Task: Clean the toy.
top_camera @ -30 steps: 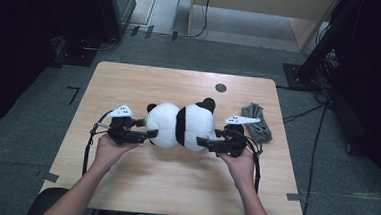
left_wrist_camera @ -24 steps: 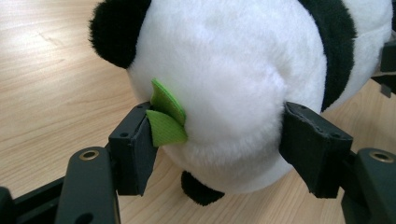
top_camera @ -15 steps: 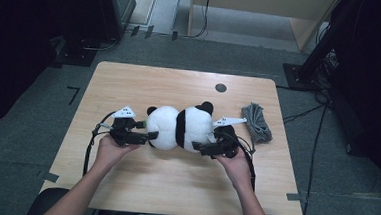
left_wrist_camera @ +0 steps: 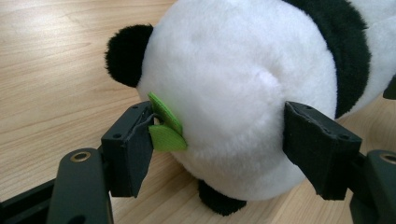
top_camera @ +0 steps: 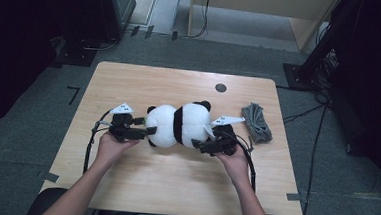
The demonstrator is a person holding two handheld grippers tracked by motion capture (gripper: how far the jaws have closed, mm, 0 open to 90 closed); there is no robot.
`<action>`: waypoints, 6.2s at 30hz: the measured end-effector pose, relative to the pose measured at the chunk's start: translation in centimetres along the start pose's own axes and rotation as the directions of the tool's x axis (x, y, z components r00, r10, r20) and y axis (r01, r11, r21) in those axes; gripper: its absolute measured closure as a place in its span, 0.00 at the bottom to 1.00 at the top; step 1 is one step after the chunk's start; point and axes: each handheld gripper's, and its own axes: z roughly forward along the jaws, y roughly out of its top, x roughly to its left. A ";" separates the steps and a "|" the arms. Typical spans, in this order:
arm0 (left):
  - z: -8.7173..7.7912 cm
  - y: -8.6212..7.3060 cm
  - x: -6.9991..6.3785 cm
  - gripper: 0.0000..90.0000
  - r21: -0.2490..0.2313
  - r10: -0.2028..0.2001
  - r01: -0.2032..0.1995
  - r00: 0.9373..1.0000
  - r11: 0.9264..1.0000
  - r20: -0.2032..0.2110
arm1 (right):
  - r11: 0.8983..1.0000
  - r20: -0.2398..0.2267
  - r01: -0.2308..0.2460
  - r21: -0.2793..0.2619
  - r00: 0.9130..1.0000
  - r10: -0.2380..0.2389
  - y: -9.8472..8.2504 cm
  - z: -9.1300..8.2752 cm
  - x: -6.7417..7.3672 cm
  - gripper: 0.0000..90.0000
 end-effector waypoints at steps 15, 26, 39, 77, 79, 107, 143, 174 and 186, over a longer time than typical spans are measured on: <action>-0.8 0.3 -0.5 0.31 -0.008 0.031 -0.031 0.999 0.999 -0.016 | 0.998 0.058 -0.011 -0.059 0.998 0.015 0.1 -2.5 -1.8 0.19; -1.0 0.4 -0.9 0.31 -0.018 0.039 -0.040 0.999 0.999 -0.024 | 0.994 0.146 -0.036 -0.106 0.988 0.051 0.2 -4.4 -4.3 0.22; -0.9 0.7 -1.5 0.31 -0.011 0.064 -0.064 0.998 0.998 -0.023 | 0.989 0.277 -0.072 -0.129 0.955 0.106 -0.7 -6.0 -8.1 0.25; -0.2 0.7 -0.9 0.31 -0.017 0.065 -0.065 0.998 0.998 0.004 | 0.975 0.369 -0.218 -0.027 0.905 0.213 -4.1 -4.2 -17.4 0.21; -0.1 0.6 -0.8 0.31 -0.022 0.063 -0.063 0.998 0.998 0.007 | 0.978 0.401 -0.206 -0.019 0.895 0.196 -4.1 -3.9 -17.3 0.24; -1.5 0.5 -2.5 0.29 -0.080 0.130 -0.130 0.991 0.988 -0.002 | 0.988 0.530 -0.142 -0.065 0.834 0.155 -5.3 -4.0 -16.9 0.79; 2.5 -1.4 0.0 0.26 -0.050 0.011 -0.006 0.996 0.999 0.093 | 0.990 0.186 0.053 -0.130 0.982 -0.028 3.3 -3.9 -4.9 0.84; 1.7 -0.6 -0.1 0.56 -0.017 0.017 -0.016 0.999 1.000 0.050 | 0.979 0.021 0.199 -0.031 0.980 -0.199 14.5 0.8 -1.4 0.82; 1.5 -0.4 -0.7 0.56 -0.022 0.013 -0.012 0.999 1.000 0.037 | 0.960 -0.101 0.276 0.036 0.957 -0.271 16.7 7.7 3.8 0.82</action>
